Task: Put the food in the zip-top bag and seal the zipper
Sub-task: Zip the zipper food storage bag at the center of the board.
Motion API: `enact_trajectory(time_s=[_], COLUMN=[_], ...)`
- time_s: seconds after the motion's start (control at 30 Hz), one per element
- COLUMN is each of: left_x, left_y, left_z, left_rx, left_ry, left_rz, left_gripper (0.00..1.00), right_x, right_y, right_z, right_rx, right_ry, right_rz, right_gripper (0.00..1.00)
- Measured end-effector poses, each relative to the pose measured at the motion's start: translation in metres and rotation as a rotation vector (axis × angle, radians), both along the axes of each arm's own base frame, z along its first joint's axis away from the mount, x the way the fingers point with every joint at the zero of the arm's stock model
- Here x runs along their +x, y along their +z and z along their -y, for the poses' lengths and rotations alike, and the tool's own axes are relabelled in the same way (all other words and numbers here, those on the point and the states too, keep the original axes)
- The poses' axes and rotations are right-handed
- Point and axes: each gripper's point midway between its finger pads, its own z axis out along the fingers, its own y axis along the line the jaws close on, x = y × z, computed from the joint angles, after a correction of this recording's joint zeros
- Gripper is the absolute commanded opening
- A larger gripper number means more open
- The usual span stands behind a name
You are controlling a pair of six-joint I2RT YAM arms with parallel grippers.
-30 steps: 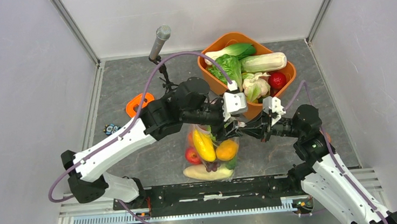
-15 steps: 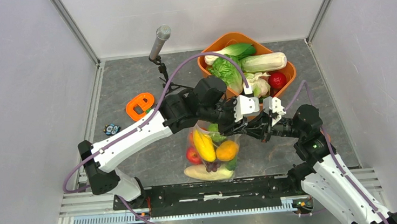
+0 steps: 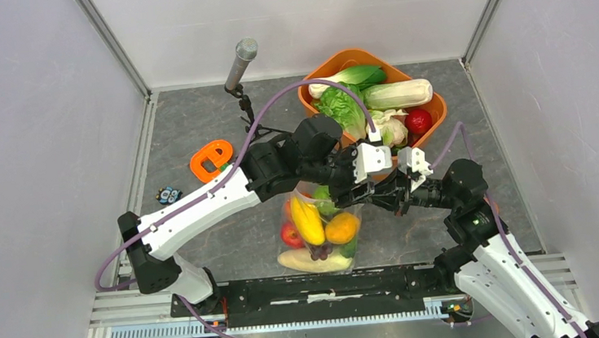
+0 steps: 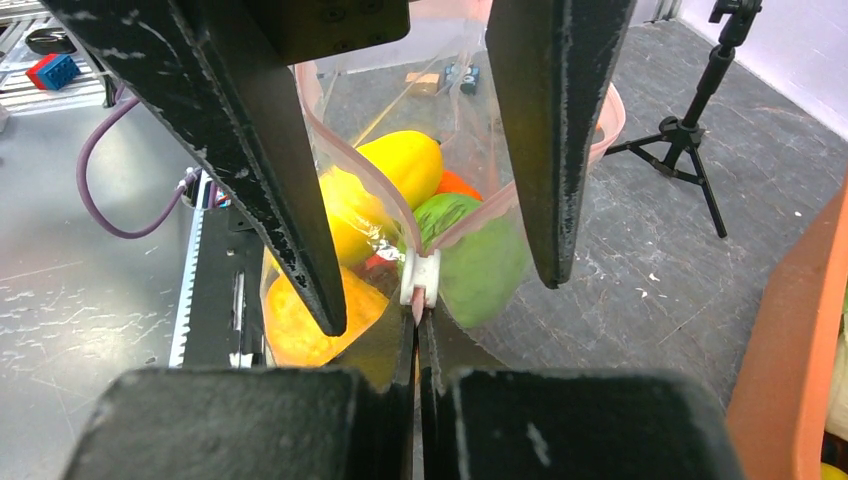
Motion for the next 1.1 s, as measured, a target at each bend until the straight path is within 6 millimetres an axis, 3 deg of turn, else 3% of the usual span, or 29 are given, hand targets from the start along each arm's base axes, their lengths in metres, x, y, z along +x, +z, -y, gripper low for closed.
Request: enact_trajectory(time_s=[0.13,0.4,0.57,1.1], left_x=[0.002,0.000,-0.005,0.000], left_y=[0.000,-0.002,-0.002,0.002], left_z=[0.000,-0.001,-0.002,-0.012], left_rx=[0.003,0.020,0.026,0.035], left_ry=[0.009,-0.014,-0.043,-0.006], left_rz=[0.007,0.009,0.002,0.032], left_gripper=[0.60,0.27,0.11,0.10], right_x=[-0.001,-0.001,0.000,0.000], right_y=[0.001,0.001,0.001,0.003], right_z=[0.000,0.000,0.000,0.001], right_rx=[0.001,0.002,0.001,0.003], right_ry=[0.005,0.000,-0.003,-0.015], right_rz=[0.003,0.005,0.003,0.031], right_gripper=[0.00,0.00,0.00,0.00])
